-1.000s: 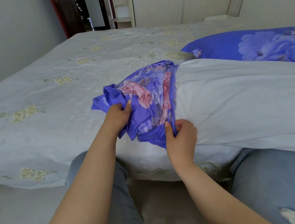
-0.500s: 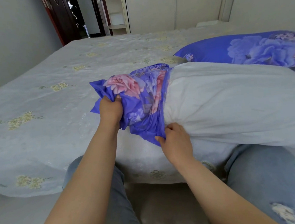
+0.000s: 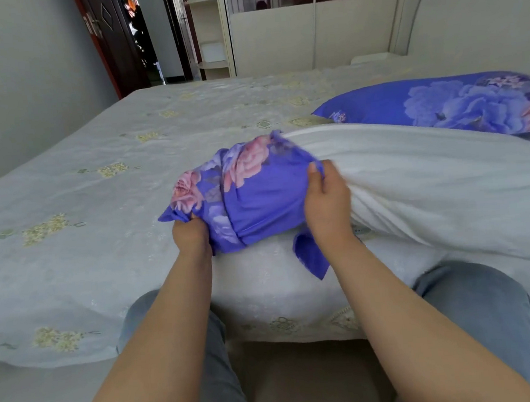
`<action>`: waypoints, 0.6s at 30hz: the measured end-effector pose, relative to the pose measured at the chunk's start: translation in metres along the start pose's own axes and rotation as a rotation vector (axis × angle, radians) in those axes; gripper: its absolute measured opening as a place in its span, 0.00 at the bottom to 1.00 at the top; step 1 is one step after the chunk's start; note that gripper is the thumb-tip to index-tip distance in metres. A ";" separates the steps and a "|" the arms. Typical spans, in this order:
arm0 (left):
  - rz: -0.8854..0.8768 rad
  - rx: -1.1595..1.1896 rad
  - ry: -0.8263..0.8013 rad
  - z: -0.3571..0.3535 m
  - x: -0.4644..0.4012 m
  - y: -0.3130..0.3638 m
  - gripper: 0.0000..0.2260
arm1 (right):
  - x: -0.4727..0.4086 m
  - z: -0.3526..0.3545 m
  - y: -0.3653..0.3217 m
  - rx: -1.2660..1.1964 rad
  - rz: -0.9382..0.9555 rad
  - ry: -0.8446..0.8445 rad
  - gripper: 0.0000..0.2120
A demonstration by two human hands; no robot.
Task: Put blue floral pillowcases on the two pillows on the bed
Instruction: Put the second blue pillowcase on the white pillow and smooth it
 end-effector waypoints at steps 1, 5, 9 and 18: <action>0.001 0.025 0.039 0.008 -0.004 0.003 0.12 | -0.008 0.015 -0.001 -0.021 -0.007 0.101 0.10; -0.102 -0.042 0.096 0.023 -0.014 0.032 0.09 | -0.029 0.060 0.011 -0.036 -0.106 0.318 0.13; -0.087 -0.124 0.038 0.024 -0.003 0.023 0.11 | -0.018 0.075 0.034 0.091 -0.234 0.314 0.14; -0.094 -0.229 -0.078 0.029 0.009 -0.003 0.09 | -0.040 0.027 -0.049 0.874 0.211 0.128 0.29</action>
Point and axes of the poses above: each hand's wrist, its own x-axis away from the middle knuckle, its own z-axis out of the back of the hand, y = z × x, the point moved 7 cm from there along -x, towards the middle knuckle, and after that the axes turned 3 degrees about z, right-handed, at the moved point
